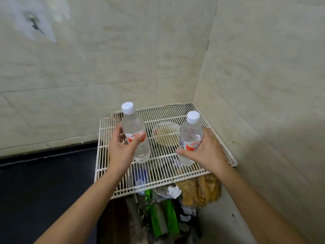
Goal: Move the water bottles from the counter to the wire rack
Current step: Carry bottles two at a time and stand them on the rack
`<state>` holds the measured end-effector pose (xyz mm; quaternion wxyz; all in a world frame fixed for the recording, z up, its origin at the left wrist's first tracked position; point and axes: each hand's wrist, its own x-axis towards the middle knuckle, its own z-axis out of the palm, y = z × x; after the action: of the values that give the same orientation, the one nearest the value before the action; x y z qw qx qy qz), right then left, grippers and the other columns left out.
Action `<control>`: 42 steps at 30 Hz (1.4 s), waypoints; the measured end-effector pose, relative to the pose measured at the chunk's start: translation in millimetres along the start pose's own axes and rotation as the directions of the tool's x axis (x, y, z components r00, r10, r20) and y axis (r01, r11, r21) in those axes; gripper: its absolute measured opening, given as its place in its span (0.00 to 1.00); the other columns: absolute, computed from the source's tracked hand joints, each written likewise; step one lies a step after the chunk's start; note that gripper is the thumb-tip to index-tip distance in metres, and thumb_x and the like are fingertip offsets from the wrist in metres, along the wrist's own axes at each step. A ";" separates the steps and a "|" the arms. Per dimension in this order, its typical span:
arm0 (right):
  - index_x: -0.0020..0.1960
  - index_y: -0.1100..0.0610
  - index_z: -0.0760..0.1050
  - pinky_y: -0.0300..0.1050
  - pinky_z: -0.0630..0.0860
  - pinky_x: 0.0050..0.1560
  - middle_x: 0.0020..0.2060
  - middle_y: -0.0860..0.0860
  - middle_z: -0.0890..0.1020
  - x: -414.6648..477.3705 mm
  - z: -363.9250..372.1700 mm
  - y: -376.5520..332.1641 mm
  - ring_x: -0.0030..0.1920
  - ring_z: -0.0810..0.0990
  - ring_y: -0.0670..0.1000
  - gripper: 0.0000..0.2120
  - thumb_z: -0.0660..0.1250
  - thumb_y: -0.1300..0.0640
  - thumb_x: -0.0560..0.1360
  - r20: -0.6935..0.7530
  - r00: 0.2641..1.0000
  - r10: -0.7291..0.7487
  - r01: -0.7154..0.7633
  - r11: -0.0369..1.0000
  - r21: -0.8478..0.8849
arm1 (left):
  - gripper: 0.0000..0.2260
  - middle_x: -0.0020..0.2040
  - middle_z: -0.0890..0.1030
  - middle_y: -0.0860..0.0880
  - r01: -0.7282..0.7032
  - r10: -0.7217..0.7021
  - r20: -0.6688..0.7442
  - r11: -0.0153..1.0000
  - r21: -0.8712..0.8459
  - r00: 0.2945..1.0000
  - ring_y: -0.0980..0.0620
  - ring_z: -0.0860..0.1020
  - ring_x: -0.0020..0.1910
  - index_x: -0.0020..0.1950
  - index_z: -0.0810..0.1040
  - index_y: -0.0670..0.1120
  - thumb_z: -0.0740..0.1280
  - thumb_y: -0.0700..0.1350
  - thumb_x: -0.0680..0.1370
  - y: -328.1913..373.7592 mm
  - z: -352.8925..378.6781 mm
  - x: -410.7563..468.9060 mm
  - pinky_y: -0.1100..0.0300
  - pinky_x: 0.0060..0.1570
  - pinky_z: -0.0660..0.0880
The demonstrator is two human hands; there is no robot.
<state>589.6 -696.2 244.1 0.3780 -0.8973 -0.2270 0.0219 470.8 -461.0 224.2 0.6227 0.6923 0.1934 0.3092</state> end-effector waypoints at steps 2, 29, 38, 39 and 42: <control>0.68 0.46 0.67 0.54 0.78 0.61 0.61 0.47 0.77 6.9 -1.6 10.0 0.61 0.77 0.51 0.46 0.78 0.29 0.57 0.091 0.996 0.010 -0.009 1.000 -0.011 | 0.30 0.60 0.82 0.50 0.037 -0.038 0.014 0.998 0.044 0.999 0.51 0.82 0.58 0.68 0.74 0.49 0.79 0.53 0.70 -10.3 7.9 -5.5 0.43 0.60 0.79; 0.69 0.53 0.68 0.49 0.79 0.61 0.58 0.46 0.81 205.7 87.9 -33.6 0.58 0.81 0.47 0.36 0.81 0.45 0.68 0.028 0.998 -0.052 0.032 0.873 0.486 | 0.23 0.59 0.84 0.50 0.053 -0.060 0.046 0.990 0.134 0.997 0.49 0.82 0.58 0.68 0.76 0.49 0.76 0.51 0.74 -22.5 20.9 191.8 0.49 0.59 0.80; 0.73 0.55 0.62 0.59 0.75 0.67 0.65 0.53 0.76 267.6 113.3 -52.3 0.64 0.78 0.54 0.43 0.80 0.44 0.66 0.142 0.986 -0.087 0.025 0.920 0.392 | 0.23 0.55 0.85 0.51 0.019 -0.034 0.108 0.990 0.138 0.994 0.49 0.83 0.55 0.66 0.77 0.51 0.76 0.55 0.73 -36.5 33.1 235.0 0.42 0.59 0.79; 0.74 0.54 0.60 0.59 0.75 0.67 0.66 0.53 0.75 270.7 114.6 -53.3 0.66 0.77 0.54 0.46 0.79 0.41 0.64 0.155 0.984 -0.092 0.024 0.919 0.394 | 0.22 0.55 0.85 0.51 0.011 -0.029 0.121 0.990 0.144 0.992 0.49 0.83 0.55 0.66 0.77 0.51 0.75 0.53 0.74 -36.8 34.3 237.5 0.42 0.59 0.79; 0.75 0.52 0.61 0.56 0.76 0.67 0.66 0.50 0.77 273.1 114.2 -53.2 0.66 0.77 0.52 0.45 0.81 0.46 0.66 0.195 0.977 -0.090 0.004 0.915 0.403 | 0.21 0.56 0.84 0.52 0.017 -0.039 0.131 0.986 0.165 0.991 0.50 0.82 0.56 0.67 0.77 0.52 0.75 0.51 0.75 -40.5 36.9 240.9 0.43 0.59 0.79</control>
<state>789.4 -471.6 235.4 0.5279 -0.7880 -0.2775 0.1530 677.0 -325.0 228.3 0.5796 0.7574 0.1859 0.2363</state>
